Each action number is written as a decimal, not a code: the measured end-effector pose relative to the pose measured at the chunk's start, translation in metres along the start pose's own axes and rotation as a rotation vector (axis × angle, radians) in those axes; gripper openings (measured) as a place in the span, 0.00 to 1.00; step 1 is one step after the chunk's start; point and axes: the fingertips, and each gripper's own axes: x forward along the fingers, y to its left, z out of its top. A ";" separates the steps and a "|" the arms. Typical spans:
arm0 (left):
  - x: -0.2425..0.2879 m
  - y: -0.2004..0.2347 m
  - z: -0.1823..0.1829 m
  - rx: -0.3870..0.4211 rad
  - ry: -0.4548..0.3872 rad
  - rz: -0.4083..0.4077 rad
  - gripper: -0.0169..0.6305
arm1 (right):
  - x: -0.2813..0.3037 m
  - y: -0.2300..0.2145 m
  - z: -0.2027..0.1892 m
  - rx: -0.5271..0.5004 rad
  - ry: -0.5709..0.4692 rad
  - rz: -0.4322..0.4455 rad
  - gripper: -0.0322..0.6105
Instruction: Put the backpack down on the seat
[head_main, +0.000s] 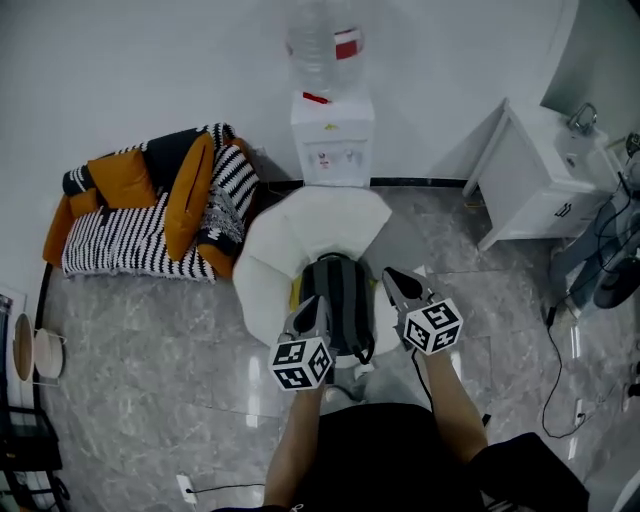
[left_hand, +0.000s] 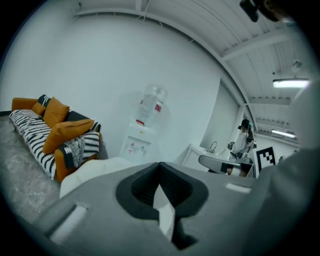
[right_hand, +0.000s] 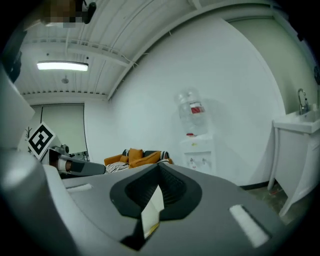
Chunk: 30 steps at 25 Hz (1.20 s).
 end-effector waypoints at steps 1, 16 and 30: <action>0.000 -0.004 0.015 0.017 -0.024 -0.001 0.03 | 0.001 0.003 0.018 -0.025 -0.026 0.004 0.06; -0.008 -0.037 0.151 0.186 -0.243 0.006 0.03 | 0.027 0.035 0.130 -0.200 -0.086 0.091 0.06; 0.018 -0.050 0.156 0.170 -0.271 -0.008 0.03 | 0.033 0.023 0.142 -0.274 -0.073 0.112 0.06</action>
